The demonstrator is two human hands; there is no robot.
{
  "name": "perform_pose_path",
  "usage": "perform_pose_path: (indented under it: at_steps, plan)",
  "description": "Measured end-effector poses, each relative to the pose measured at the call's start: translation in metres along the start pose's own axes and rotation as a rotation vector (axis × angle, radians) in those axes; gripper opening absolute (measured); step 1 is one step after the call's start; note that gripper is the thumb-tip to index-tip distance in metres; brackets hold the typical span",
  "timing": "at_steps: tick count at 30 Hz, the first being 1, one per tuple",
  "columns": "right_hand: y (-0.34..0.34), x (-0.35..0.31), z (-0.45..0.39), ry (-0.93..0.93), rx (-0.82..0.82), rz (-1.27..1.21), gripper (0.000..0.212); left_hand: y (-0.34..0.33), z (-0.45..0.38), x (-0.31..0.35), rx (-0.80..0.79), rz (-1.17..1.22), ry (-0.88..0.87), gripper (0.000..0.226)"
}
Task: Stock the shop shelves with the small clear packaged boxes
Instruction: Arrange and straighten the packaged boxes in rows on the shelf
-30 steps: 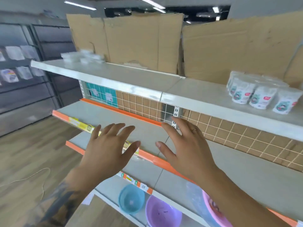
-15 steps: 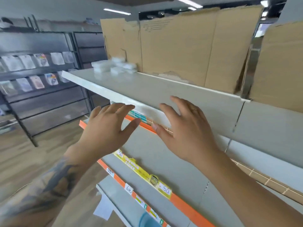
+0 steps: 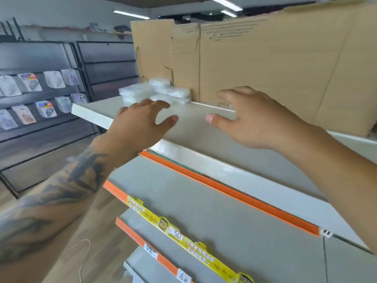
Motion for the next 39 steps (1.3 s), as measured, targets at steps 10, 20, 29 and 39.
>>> perform_pose_path:
  at_steps: [10,20,29,39]
  plan:
    - [-0.119,-0.032,-0.156,-0.117,-0.127,0.051,0.069,-0.079,-0.158,-0.112,-0.123,-0.144,-0.18,0.065]
    - [-0.201,-0.035,-0.239,-0.17,-0.153,0.166,0.067,-0.137,-0.206,-0.133,-0.283,-0.15,-0.358,0.064]
    - [-0.228,-0.031,-0.257,-0.158,-0.038,0.133,0.047,-0.137,-0.211,-0.144,-0.251,-0.006,-0.443,0.05]
    - [-0.219,-0.027,-0.251,-0.281,0.016,-0.054,0.053,-0.123,-0.214,-0.147,-0.303,0.067,-0.547,0.042]
Point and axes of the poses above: each hand's wrist, its own z-axis away from the middle knuckle, its own y-axis out of the back of the hand, x = y × z, the point moved 3 cm from there along -z, towards the middle knuckle, and after that the axes turned 13 degrees about x, right-handed, at the moved point
